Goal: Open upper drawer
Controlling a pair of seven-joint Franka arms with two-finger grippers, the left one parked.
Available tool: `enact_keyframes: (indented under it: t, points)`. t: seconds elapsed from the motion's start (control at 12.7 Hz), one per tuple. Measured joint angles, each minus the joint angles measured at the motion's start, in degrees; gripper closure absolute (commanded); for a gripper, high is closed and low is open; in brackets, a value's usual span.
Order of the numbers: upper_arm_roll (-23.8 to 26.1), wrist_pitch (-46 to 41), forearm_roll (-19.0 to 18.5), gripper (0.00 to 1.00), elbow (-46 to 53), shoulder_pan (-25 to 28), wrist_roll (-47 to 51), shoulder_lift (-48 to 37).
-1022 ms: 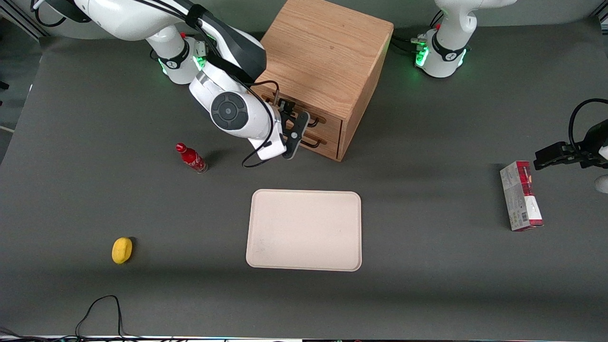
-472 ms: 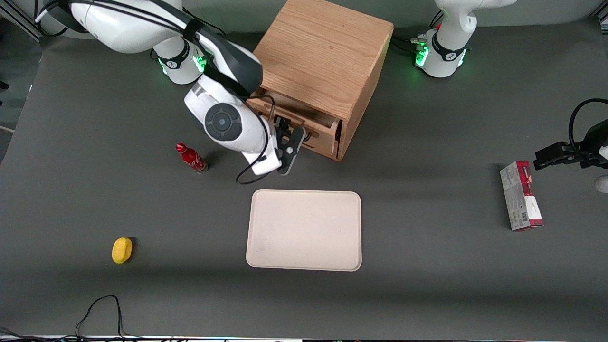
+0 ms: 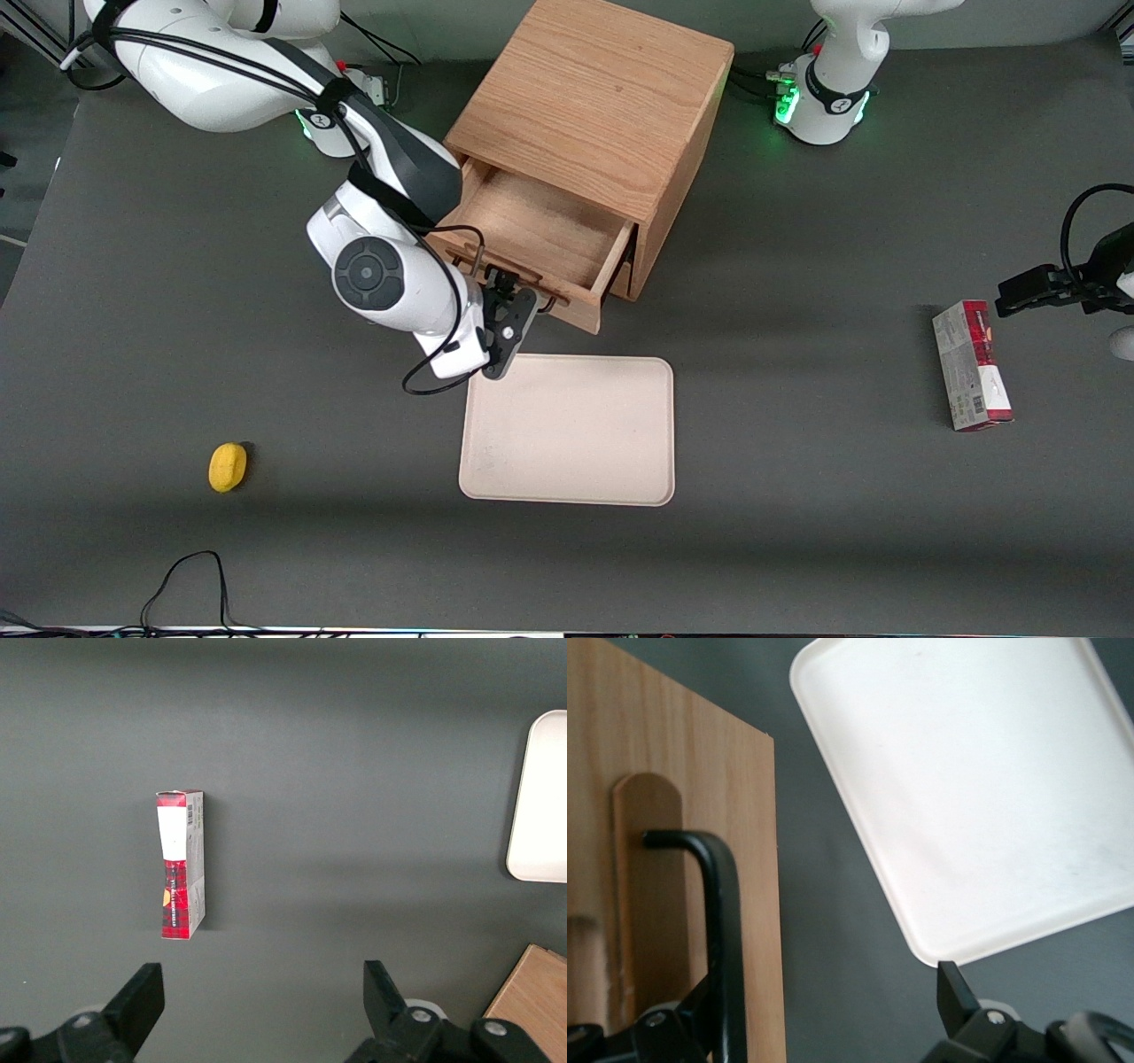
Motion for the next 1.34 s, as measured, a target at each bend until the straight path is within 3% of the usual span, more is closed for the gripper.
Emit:
enact_keyframes:
  t: [0.94, 1.34]
  points:
    - [-6.57, -1.02, -0.67, 0.0, 11.39, -0.22, -8.0, 4.46]
    - [-6.95, -1.1, -0.68, 0.0, 12.39, -0.04, -8.28, 4.83]
